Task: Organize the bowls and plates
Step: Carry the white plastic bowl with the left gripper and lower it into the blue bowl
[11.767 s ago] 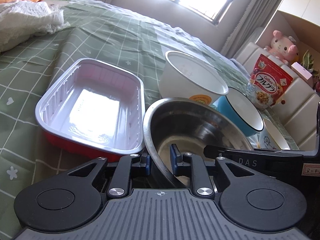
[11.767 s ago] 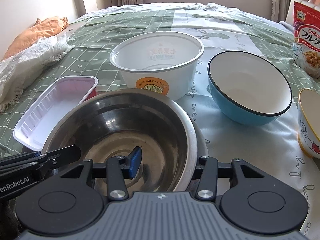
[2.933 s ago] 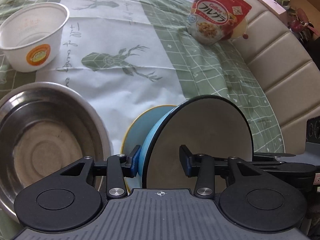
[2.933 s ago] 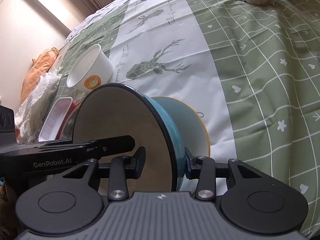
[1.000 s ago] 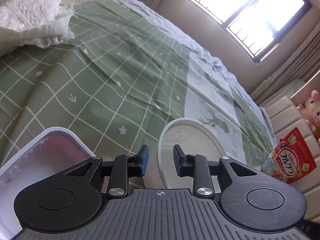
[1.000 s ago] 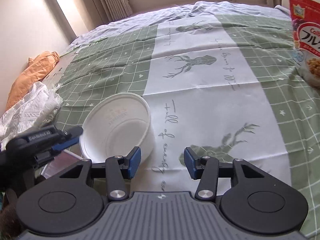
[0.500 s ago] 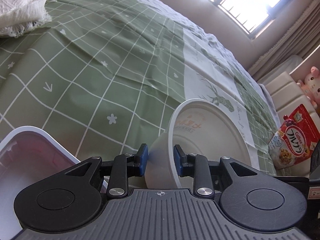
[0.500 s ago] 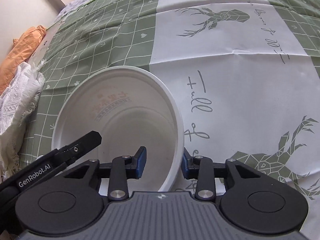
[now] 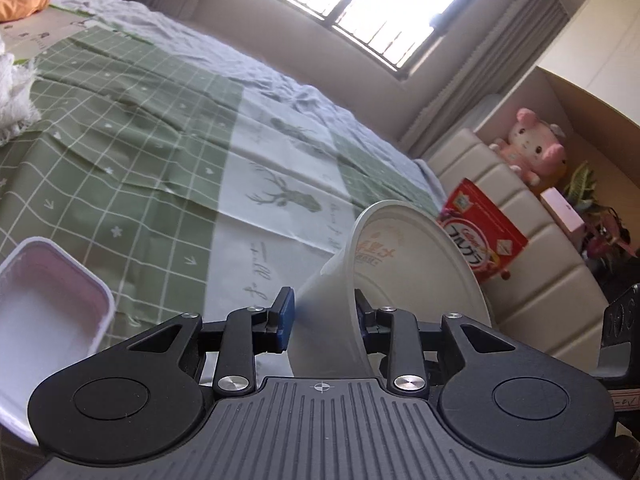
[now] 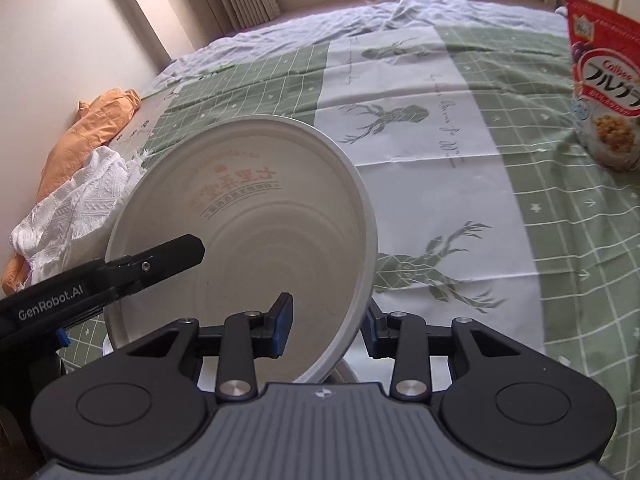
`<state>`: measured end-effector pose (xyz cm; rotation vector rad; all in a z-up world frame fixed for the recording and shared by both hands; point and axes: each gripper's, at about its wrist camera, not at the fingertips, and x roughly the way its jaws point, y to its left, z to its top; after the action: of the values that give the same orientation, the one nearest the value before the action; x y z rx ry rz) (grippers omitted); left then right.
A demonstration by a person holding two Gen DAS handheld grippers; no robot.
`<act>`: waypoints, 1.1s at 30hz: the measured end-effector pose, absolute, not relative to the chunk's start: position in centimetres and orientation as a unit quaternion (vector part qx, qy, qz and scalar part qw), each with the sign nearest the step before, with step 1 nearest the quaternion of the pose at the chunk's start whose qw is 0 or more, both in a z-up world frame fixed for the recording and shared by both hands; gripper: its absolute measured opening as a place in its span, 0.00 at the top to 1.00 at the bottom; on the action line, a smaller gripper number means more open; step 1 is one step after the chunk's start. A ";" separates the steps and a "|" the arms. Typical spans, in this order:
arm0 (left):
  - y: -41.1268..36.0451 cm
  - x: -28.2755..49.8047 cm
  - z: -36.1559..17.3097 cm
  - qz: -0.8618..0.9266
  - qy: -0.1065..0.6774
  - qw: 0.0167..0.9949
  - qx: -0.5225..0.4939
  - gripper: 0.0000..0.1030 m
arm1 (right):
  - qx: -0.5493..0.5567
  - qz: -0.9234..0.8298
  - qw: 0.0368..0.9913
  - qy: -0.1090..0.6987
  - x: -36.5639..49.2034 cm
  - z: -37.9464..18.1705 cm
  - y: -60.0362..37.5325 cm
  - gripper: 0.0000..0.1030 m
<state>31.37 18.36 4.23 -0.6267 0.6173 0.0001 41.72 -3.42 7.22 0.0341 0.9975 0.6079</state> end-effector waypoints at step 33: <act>5.8 29.3 -1.6 -0.064 0.436 0.862 -0.252 0.72 | 0.041 0.223 0.882 0.414 35.7 0.5 -18.4 0.62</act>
<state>29.29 5.76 -1.57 -0.5283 0.9145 -0.1345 35.72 -18.38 0.49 0.0855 0.8625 0.4647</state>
